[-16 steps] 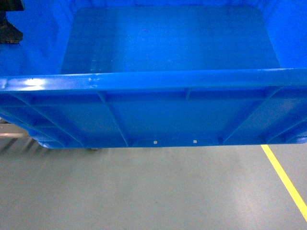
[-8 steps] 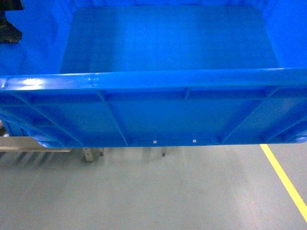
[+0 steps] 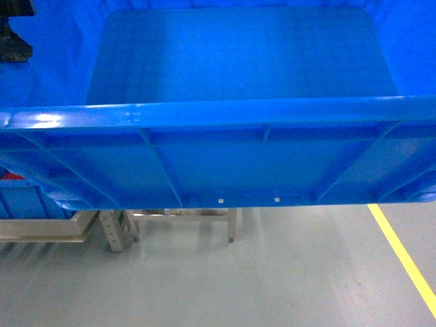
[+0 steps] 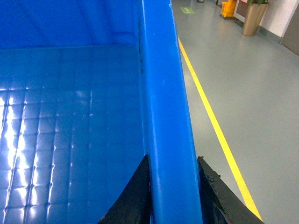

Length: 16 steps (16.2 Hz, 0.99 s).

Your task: Place box next to blue box on left shelf

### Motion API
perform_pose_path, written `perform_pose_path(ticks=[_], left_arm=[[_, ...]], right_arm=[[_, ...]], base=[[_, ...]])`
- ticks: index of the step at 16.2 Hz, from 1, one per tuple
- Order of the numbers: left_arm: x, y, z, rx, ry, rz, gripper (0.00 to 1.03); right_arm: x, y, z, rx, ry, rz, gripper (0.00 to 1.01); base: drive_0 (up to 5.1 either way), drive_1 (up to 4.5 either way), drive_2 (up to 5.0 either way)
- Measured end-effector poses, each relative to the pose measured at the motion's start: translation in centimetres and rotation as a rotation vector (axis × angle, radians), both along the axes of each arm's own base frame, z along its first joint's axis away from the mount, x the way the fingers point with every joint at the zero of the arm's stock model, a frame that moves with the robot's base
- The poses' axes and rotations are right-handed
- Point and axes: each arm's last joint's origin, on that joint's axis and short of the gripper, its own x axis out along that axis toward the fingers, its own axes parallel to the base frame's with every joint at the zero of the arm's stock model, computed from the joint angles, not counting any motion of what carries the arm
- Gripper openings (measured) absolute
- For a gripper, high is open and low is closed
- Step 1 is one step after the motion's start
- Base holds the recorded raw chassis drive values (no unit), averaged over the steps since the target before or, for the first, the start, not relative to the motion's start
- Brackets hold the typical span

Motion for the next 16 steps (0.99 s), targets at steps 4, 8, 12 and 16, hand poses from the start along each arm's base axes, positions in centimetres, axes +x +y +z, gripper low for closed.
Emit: perform_pose_path(ticks=[4,8,12,16], left_arm=[[0.01,0.0,0.0,0.001,-0.001,0.0,0.18],[0.02,-0.01,-0.01,0.0,0.0,0.0,0.18],[0.0,0.0,0.01,0.002,-0.001,-0.001,0.18],[0.0,0.0,-0.02,0.003,0.002,0.0,0.18]], right_arm=[[0.01,0.0,0.01,0.0,-0.002,0.0,0.2],[0.02,0.0,0.01,0.0,-0.002,0.0,0.2],[0.0,-0.04,0.0,-0.001,0.001,-0.002,0.2],[0.0,-0.01,-0.01,-0.001,0.001,-0.001,0.2]], base=[[0.0,1.76,-1.7],[-2.5,1.18,1.2],[-4.8,2.56,2.6],[-4.8,1.79,3.2]])
